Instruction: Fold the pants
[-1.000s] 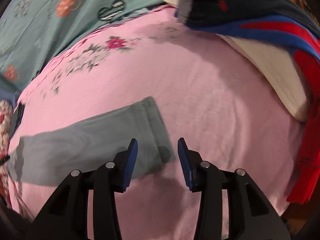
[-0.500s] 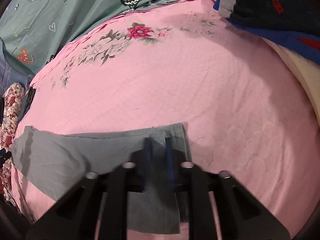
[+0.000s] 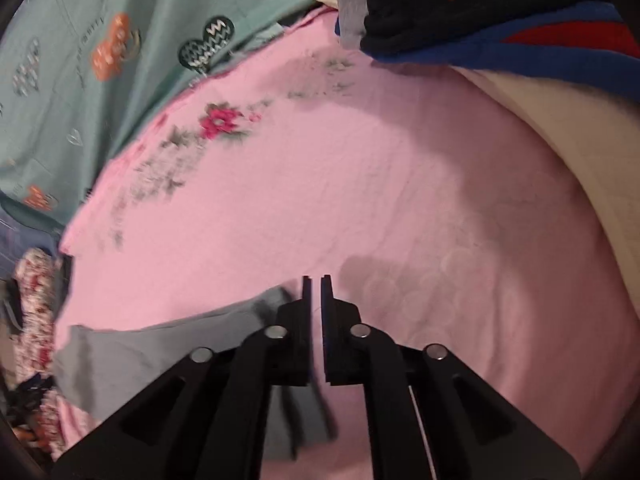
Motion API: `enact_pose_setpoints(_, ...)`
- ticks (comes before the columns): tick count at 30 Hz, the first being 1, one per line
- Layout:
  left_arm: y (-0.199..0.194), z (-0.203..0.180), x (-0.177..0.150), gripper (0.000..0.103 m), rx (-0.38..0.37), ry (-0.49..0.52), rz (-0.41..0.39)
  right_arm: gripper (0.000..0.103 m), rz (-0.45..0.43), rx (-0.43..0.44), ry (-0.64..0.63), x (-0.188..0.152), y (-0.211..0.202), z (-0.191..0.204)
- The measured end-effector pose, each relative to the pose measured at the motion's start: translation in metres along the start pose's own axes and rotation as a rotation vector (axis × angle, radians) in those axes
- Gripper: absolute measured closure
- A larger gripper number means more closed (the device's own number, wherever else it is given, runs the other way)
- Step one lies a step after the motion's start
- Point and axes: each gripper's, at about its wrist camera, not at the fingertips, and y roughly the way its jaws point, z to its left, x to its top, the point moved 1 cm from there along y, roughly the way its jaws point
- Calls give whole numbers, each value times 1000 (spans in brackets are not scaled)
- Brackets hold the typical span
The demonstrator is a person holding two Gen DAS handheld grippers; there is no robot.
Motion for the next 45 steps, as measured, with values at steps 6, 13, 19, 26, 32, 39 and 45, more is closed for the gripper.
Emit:
enact_pose_setpoints(6, 5, -9, 0, 2, -27, 2, 15, 54, 128, 63, 98, -38, -33, -7)
enact_pose_setpoints(13, 5, -16, 0, 2, -40, 14, 16, 50, 176, 2, 38, -71, -20, 10)
enact_pose_setpoints(19, -1, -14, -7, 2, -26, 17, 17, 67, 132, -26, 58, -74, -9, 9)
enact_pose_setpoints(26, -1, 9, -13, 2, -26, -40, 29, 89, 89, -85, -65, -71, -14, 25)
enact_pose_setpoints(32, -4, 50, -5, 2, -34, -108, -6, 82, 110, -88, 14, -71, -4, 15)
enact_pose_setpoints(39, -11, 119, -3, 2, 6, -185, -51, 98, -27, -94, 2, -56, -38, 50)
enact_pose_setpoints(45, -5, 171, -18, 2, 7, -286, -40, 99, -172, -6, -251, -47, -67, 179)
